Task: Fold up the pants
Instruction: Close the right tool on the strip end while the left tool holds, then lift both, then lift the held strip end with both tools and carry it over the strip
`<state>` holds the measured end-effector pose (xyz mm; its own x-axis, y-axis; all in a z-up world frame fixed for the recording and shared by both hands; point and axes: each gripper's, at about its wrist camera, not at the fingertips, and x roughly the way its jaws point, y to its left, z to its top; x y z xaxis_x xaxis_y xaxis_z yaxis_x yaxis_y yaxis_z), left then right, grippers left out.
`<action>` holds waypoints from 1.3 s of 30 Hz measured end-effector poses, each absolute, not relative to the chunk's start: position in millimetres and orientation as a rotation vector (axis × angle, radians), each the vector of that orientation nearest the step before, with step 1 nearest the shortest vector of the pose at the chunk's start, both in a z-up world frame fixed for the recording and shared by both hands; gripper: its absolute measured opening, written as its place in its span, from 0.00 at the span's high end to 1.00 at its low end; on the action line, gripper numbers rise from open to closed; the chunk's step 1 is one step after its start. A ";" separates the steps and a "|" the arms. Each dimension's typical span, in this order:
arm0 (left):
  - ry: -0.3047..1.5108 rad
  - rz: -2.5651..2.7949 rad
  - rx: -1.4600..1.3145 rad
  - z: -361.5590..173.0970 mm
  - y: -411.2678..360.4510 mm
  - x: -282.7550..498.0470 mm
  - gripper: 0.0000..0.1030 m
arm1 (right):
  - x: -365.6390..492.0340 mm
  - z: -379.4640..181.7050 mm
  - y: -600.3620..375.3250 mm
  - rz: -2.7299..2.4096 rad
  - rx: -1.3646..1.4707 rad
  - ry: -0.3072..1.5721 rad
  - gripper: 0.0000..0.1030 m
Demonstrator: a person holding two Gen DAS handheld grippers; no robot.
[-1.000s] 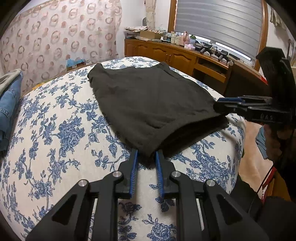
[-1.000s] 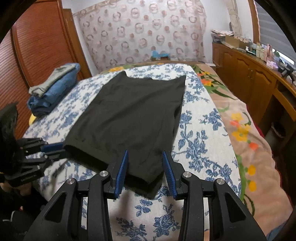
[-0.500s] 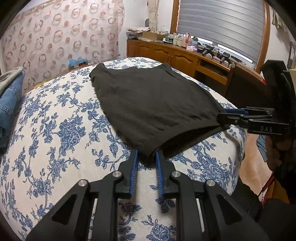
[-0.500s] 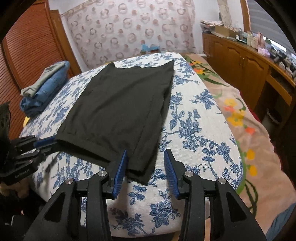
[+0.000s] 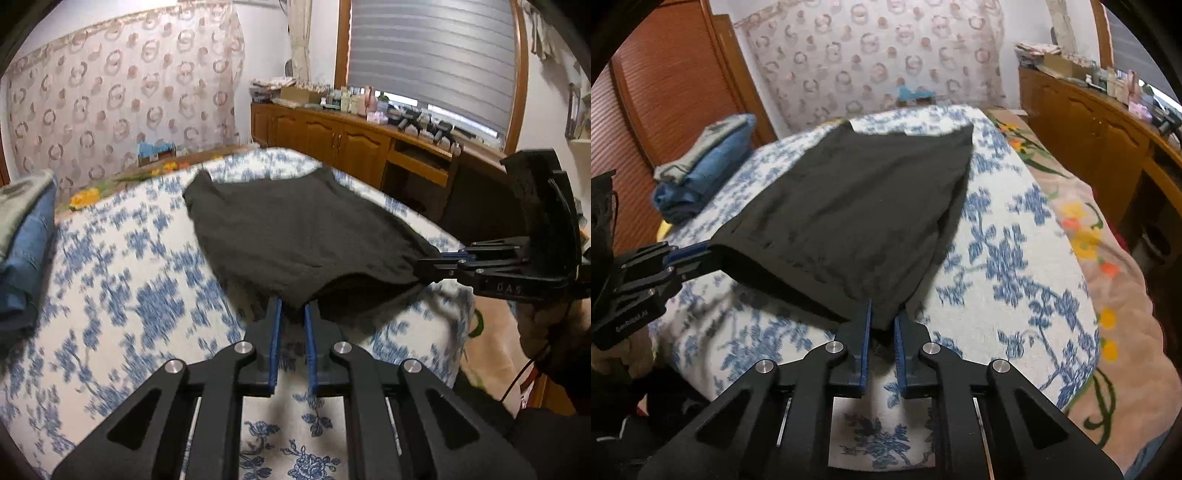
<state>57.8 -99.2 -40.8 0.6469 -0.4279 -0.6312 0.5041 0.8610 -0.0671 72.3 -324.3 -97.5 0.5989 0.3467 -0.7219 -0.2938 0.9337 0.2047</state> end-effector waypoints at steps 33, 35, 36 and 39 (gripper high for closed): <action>0.352 -0.313 0.196 115.0 -17.3 97.3 0.93 | 115.6 110.4 -233.5 0.583 -0.082 0.427 0.93; 0.352 -0.297 0.193 118.9 -17.2 116.9 0.93 | 139.1 105.8 -220.3 0.558 -0.114 0.443 0.93; 0.331 -0.279 0.196 125.4 -15.5 130.4 0.93 | 149.8 107.4 -215.3 0.542 -0.118 0.435 0.93; 0.282 -0.224 0.213 143.7 -11.0 147.7 0.93 | 177.6 119.4 -206.2 0.508 -0.114 0.383 0.93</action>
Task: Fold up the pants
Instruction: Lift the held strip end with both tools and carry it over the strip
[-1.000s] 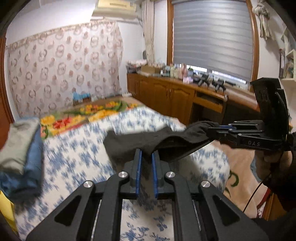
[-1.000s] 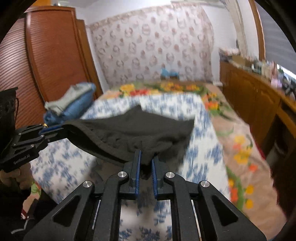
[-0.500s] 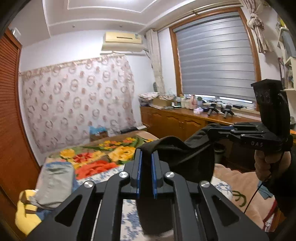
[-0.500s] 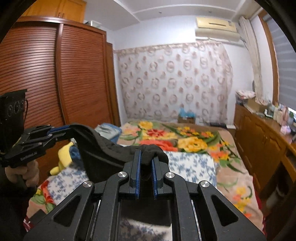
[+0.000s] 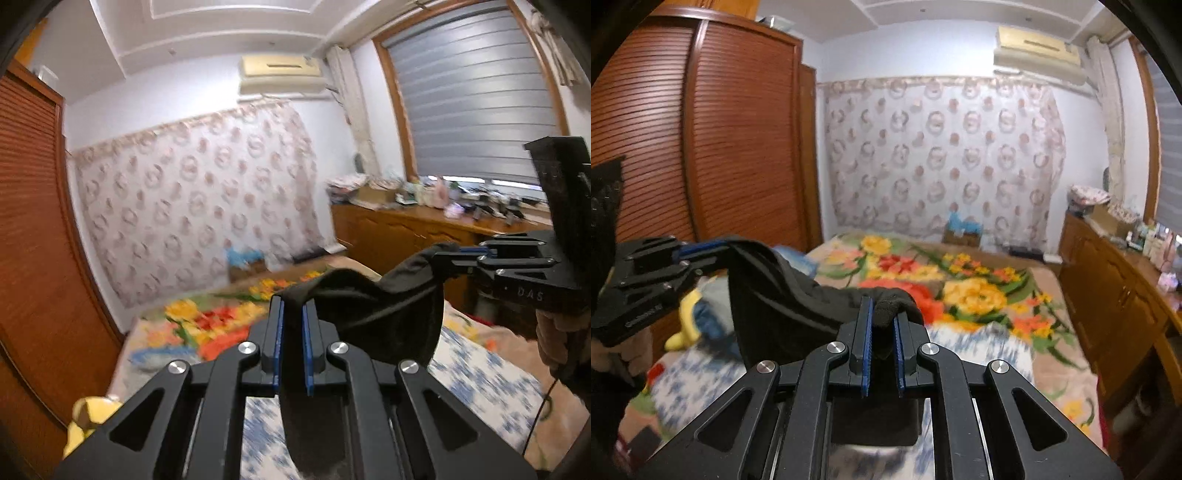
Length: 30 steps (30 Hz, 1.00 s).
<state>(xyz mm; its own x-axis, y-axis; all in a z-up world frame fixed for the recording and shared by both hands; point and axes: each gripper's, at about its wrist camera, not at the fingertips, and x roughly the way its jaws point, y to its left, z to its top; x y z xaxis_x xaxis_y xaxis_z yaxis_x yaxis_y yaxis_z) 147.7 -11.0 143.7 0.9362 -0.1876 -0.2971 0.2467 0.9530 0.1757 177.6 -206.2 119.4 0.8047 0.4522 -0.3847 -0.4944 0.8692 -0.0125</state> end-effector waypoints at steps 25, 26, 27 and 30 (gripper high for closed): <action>0.661 -0.293 0.061 -49.4 -5.1 48.2 0.93 | 124.4 -59.9 -197.8 0.634 -0.147 0.748 0.93; 0.665 -0.294 0.058 -52.2 -6.7 46.2 0.93 | 121.3 -61.8 -198.8 0.633 -0.143 0.752 0.93; 0.670 -0.295 0.056 -52.1 -4.1 50.2 0.93 | 119.3 -65.5 -199.7 0.629 -0.142 0.756 0.93; 0.688 -0.293 0.055 -61.3 -3.8 48.0 0.93 | 117.0 -71.5 -199.1 0.620 -0.147 0.762 0.93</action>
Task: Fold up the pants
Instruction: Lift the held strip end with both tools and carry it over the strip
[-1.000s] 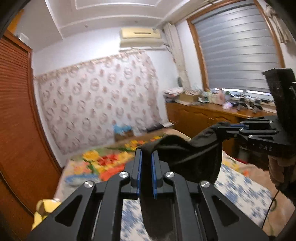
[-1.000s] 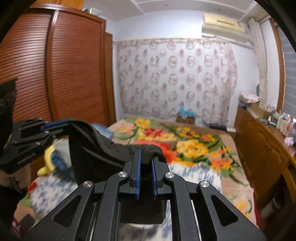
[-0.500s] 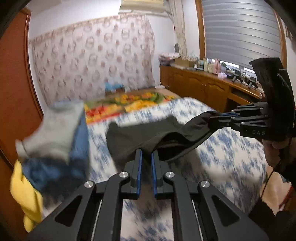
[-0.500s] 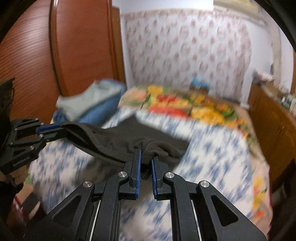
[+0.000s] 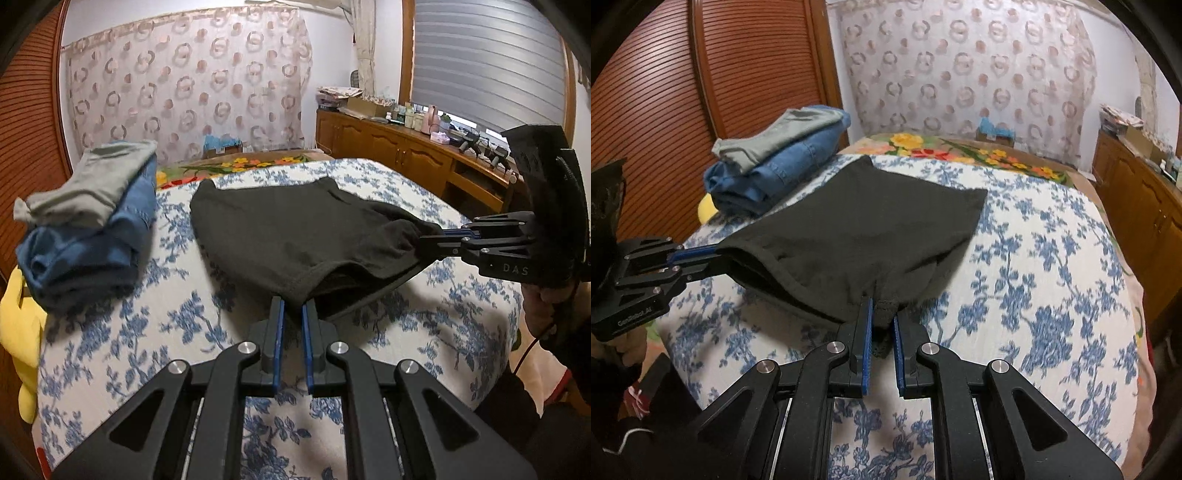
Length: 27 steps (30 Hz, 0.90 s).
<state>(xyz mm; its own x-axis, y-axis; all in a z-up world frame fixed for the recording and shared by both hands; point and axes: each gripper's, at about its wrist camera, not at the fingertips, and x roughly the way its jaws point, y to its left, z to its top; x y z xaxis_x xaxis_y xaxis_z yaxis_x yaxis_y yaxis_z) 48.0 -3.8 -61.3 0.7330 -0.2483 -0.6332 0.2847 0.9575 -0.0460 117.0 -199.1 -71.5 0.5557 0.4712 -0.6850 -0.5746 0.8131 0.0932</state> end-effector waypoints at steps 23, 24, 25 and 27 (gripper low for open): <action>0.746 -0.303 0.042 -91.0 -4.8 43.1 0.93 | 110.9 -104.3 -205.1 0.613 -0.117 0.845 0.93; 0.738 -0.307 0.036 -88.3 -3.9 40.8 0.93 | 110.6 -103.2 -205.6 0.615 -0.114 0.844 0.93; 0.732 -0.310 0.031 -86.0 -2.4 40.2 0.93 | 110.2 -101.9 -206.1 0.618 -0.110 0.841 0.93; 0.716 -0.316 0.025 -79.7 -0.9 36.4 0.93 | 108.1 -98.3 -207.7 0.624 -0.102 0.833 0.93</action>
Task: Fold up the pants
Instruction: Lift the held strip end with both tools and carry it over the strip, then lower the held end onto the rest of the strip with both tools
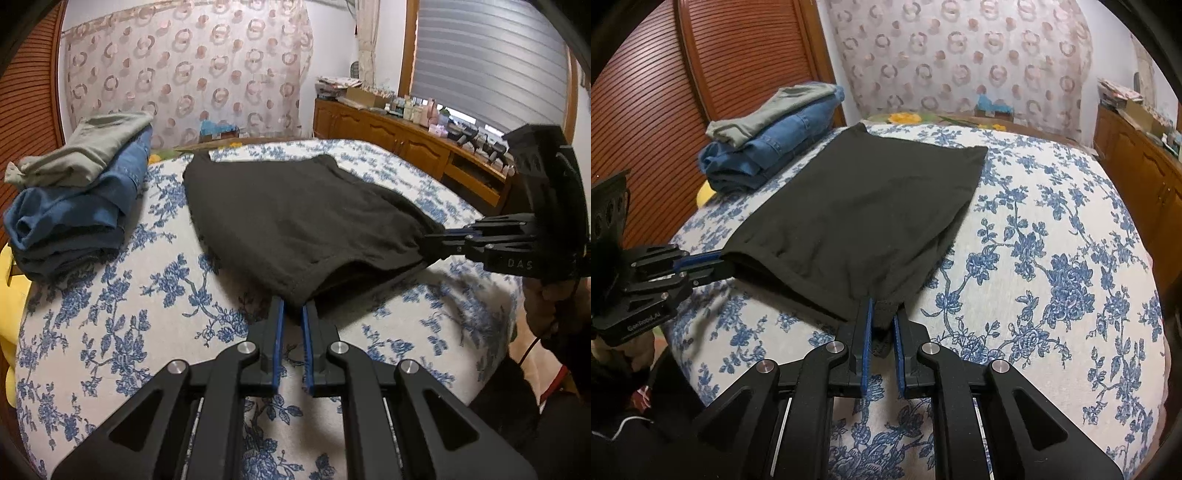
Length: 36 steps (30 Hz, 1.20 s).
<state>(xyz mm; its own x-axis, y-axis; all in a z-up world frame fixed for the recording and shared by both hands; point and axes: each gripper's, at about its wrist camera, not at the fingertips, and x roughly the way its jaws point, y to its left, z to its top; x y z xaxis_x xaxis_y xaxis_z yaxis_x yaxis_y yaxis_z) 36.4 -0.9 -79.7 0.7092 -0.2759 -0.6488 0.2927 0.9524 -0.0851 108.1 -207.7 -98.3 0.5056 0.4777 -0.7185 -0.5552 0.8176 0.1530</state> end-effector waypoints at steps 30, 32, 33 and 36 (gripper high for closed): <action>0.489 -0.364 0.052 20.1 -7.6 -4.7 0.93 | 63.8 -9.1 -228.5 0.674 -0.059 0.620 0.93; 0.482 -0.366 0.054 23.1 -8.5 -6.9 0.93 | 60.7 -5.2 -229.3 0.676 -0.061 0.609 0.93; 0.479 -0.368 0.055 24.0 -8.9 -7.7 0.93 | 59.6 -3.9 -229.7 0.676 -0.063 0.606 0.93; 0.481 -0.367 0.057 22.4 -10.0 -6.5 0.93 | 58.2 -1.5 -231.3 0.675 -0.065 0.598 0.93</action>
<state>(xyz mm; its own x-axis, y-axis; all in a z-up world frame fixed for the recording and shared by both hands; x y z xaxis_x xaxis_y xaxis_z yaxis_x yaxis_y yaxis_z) -6.5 -10.0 22.4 0.8225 -0.3315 -0.4622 0.3579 0.9332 -0.0324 58.2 -231.3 -1.5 0.6206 0.5684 -0.5402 -0.6047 0.7855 0.1318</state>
